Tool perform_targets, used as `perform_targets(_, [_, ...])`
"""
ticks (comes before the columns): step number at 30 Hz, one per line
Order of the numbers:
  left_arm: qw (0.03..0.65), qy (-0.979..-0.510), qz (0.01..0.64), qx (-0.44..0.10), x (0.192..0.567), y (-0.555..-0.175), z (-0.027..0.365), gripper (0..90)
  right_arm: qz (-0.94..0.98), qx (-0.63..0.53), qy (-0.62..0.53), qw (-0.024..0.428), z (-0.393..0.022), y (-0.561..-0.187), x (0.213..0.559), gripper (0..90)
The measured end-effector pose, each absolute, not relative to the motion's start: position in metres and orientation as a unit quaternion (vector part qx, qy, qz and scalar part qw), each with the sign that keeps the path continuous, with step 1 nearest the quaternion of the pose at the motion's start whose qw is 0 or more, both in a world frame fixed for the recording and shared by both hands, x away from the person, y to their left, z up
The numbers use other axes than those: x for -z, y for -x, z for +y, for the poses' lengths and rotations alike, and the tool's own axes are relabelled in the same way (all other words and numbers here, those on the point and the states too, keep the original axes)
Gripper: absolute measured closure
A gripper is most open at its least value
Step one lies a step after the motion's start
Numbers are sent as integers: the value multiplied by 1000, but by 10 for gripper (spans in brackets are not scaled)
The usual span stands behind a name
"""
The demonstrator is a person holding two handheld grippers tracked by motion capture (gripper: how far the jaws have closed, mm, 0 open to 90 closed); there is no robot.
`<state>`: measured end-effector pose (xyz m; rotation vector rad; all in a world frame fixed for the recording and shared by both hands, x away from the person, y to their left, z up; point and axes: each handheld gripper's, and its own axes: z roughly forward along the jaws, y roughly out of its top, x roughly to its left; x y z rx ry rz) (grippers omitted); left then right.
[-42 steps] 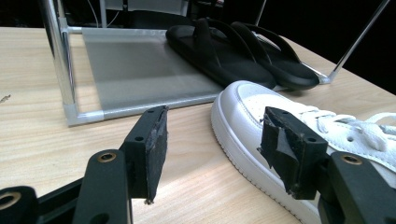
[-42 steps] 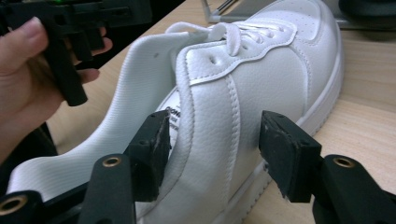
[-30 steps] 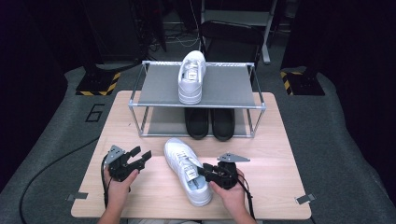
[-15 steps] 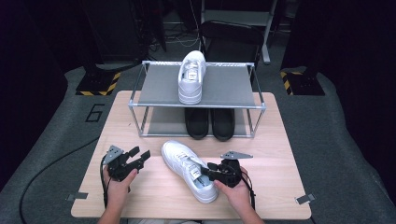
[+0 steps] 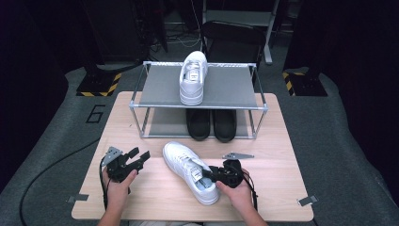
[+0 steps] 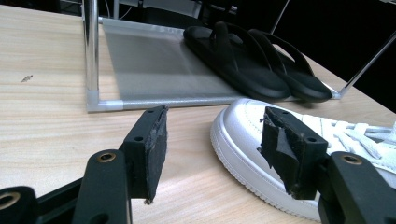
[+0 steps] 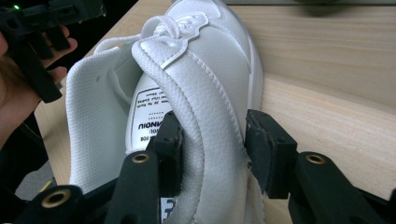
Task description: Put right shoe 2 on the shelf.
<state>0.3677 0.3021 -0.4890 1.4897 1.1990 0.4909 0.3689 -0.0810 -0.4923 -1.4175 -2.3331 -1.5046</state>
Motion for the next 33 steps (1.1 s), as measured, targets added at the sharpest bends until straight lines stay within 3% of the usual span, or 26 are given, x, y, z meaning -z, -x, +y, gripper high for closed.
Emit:
perform_targets(22, [547,-627,513,-210,491,-370,310,411,-752,469,464,-3,-78,-367,489,653])
perform_targets(33, [546,-623,518,-215,493,-370,313,412,-754,468,460,-38,-77,-364,488,754])
